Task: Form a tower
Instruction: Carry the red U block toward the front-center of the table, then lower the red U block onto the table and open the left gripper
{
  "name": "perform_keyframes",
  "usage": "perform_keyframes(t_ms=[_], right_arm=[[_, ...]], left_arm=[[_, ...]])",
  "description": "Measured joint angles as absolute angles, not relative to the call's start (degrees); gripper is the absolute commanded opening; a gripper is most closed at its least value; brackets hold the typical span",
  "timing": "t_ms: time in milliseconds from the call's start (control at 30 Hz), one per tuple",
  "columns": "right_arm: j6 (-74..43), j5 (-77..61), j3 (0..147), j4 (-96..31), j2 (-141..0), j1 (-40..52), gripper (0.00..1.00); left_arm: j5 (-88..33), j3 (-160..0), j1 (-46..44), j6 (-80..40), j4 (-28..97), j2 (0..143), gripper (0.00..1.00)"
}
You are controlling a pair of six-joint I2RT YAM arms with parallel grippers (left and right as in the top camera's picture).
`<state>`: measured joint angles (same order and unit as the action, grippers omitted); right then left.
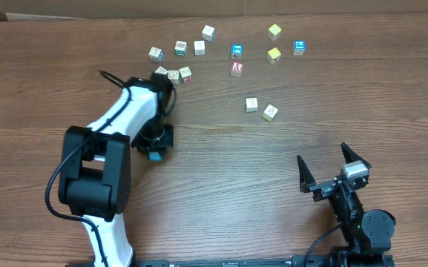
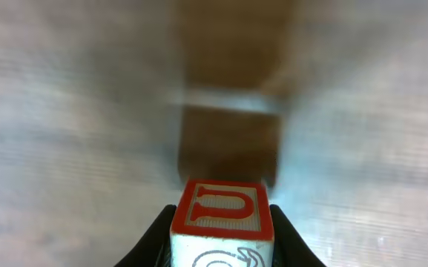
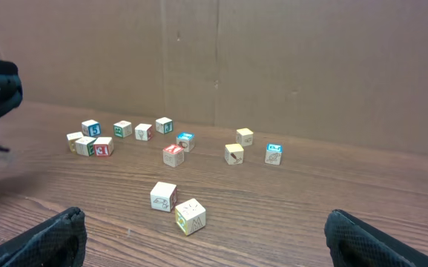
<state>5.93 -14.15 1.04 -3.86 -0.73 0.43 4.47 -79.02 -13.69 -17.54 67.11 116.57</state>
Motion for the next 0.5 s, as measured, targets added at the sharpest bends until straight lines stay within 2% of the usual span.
perform_keyframes(t_ms=[167, 333, 367, 433, 500], right_arm=[[5.9, -14.2, 1.0, -3.9, -0.7, 0.4, 1.0], [5.9, -14.2, 1.0, -3.9, -0.7, 0.4, 1.0], [5.9, -14.2, 1.0, -3.9, -0.7, 0.4, 1.0], [6.0, -14.2, 1.0, -3.8, -0.7, 0.4, 1.0], [6.0, -14.2, 1.0, -3.9, -0.7, 0.4, 1.0]], left_arm=[[4.5, -77.6, -15.6, -21.1, 71.6, 111.5, 0.05], [4.3, -71.2, -16.7, -24.6, 69.1, 96.3, 0.05], [3.9, -68.5, -17.0, -25.5, 67.3, 92.2, 0.06], [3.2, -62.8, -18.0, -27.2, 64.0, 85.4, 0.15], [2.7, -56.7, -19.2, -29.1, 60.4, 79.7, 0.17]])
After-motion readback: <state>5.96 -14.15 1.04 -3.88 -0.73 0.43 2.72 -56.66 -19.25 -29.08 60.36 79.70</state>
